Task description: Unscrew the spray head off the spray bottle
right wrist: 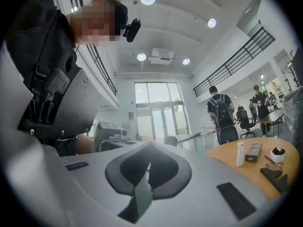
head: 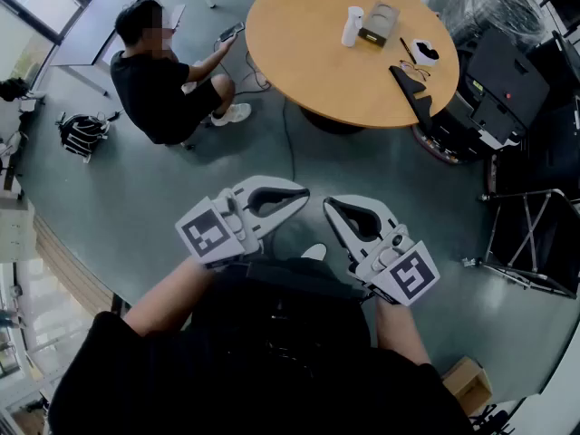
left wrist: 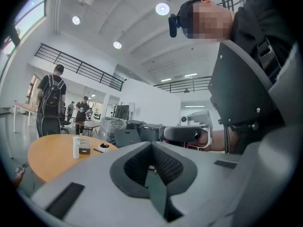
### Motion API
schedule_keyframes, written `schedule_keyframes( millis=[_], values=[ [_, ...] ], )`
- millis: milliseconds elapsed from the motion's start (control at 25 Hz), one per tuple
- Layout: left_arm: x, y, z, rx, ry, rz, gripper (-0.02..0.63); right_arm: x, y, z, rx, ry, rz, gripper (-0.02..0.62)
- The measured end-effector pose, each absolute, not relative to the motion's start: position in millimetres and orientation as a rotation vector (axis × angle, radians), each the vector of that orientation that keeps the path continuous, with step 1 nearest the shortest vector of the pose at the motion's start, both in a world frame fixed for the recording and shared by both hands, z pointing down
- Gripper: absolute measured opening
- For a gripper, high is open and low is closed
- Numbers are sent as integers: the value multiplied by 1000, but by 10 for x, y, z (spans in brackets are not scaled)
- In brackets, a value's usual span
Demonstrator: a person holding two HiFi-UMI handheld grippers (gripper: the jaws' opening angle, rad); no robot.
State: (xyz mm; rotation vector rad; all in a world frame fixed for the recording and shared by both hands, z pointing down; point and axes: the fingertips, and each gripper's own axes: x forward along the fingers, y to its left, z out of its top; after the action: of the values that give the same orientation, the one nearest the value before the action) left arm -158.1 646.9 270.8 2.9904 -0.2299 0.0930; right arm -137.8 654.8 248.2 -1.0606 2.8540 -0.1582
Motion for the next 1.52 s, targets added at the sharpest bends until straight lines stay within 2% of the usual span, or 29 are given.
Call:
schedule_keyframes(
  millis=[280,600,1160,1520],
  values=[
    [-1181,6480,2761,2975,-279,111,22,-985,6531,2530,-1008,2858,-221,-8],
    [-1166,6262,2846,3000,-295,144,22,-923,6258,2633,-1062,2840,-228,-8],
    [-1994,4845,2738,2975,-226,94,21,-1632,4949,2527,-1303,2770,-132,-8],
    [-2432,4238,2841,3020,-103,120,21,-2135,4335,2639,-1397,2734,-190,-8]
  ],
)
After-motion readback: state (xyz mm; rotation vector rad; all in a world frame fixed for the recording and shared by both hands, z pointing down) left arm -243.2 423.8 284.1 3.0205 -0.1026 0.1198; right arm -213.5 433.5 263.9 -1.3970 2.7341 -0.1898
